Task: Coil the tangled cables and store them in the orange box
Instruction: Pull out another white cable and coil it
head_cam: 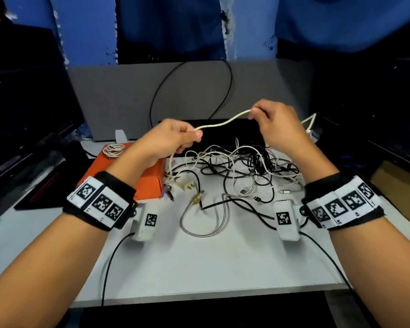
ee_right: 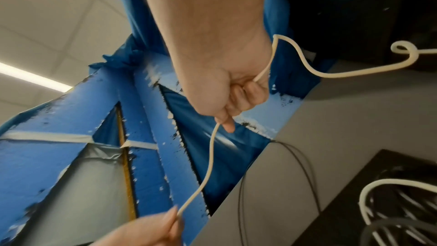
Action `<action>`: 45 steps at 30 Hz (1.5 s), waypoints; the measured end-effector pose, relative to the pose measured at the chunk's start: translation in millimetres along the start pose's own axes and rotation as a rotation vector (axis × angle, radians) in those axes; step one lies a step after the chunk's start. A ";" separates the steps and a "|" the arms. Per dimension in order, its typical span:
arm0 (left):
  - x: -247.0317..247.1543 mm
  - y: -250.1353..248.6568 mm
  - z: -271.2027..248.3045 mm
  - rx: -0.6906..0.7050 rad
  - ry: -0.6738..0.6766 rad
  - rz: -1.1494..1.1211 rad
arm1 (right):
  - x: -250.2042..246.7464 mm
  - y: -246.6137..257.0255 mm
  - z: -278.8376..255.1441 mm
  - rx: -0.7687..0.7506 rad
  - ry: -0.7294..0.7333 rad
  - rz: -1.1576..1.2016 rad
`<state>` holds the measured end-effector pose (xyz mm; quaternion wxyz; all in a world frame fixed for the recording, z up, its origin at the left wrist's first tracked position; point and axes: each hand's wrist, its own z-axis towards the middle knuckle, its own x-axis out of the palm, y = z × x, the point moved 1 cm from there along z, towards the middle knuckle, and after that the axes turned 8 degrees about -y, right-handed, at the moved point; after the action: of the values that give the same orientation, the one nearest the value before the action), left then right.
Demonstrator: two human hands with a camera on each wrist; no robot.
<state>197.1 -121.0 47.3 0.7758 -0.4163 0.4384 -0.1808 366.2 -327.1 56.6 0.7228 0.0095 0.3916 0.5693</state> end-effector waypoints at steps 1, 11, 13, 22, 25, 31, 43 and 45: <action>-0.8 6.4 -4.8 -0.016 0.028 0.005 | -1.7 -11.9 1.7 0.054 -0.029 -0.030; 16.6 7.2 -46.7 0.005 0.024 -0.323 | 12.4 40.7 -57.0 -0.186 0.197 -0.061; 21.5 0.7 -56.4 0.008 0.017 -0.414 | 21.9 56.3 -69.8 -0.246 0.316 0.082; 2.5 -19.8 -80.2 -0.025 0.136 -0.857 | 17.9 53.9 -68.8 -0.118 0.100 0.218; 4.4 -22.8 -80.8 0.016 0.110 -0.948 | 14.2 66.4 -75.7 -0.160 0.260 0.031; 15.2 -19.7 -77.9 0.179 -0.231 -0.402 | -1.8 88.1 -87.3 -0.380 0.641 -0.010; 6.0 -30.4 -94.7 0.245 0.168 -0.531 | -14.7 83.1 -74.6 -0.212 0.257 0.465; 4.6 -32.2 -95.2 0.204 0.186 -0.609 | -9.8 81.2 -74.0 -0.166 0.256 0.534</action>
<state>123.2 -189.3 45.2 0.6805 -0.4299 0.3425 -0.4846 256.7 -338.7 48.1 0.4906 -0.0187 0.4154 0.7658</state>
